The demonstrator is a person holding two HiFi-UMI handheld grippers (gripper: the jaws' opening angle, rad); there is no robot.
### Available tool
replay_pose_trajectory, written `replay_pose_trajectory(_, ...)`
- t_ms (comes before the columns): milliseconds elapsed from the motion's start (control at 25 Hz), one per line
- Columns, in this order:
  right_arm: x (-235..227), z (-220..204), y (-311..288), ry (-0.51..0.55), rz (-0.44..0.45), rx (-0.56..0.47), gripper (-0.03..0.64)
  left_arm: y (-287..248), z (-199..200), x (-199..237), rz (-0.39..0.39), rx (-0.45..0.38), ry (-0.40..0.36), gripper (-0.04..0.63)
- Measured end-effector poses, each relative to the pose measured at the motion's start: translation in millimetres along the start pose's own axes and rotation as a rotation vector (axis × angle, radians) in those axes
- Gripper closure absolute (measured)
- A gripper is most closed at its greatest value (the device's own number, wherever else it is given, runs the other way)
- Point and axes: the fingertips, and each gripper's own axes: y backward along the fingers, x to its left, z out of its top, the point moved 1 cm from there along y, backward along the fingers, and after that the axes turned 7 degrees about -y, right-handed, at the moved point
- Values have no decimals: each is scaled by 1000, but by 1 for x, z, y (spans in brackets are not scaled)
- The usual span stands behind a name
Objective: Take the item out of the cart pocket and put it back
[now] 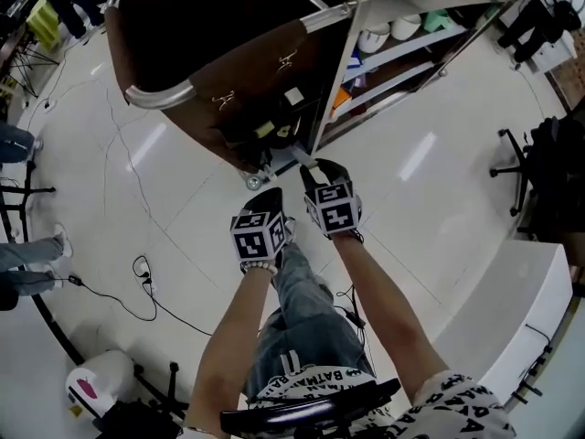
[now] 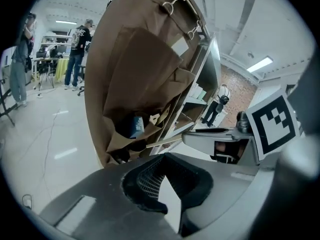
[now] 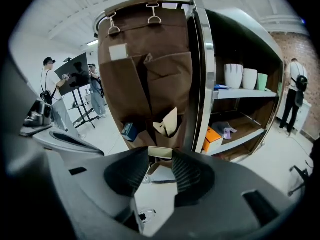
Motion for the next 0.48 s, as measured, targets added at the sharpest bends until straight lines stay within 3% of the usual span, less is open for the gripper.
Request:
replay_pose_trajectory(320, -21, -22, -77, -46, -23, 9, 456, -58, -23, 24, -1, 57, 26, 595)
replay_pose_trajectory(480, -24, -42, -123, -34, -13, 73, 456, -79, -35, 36, 9, 84, 57, 595)
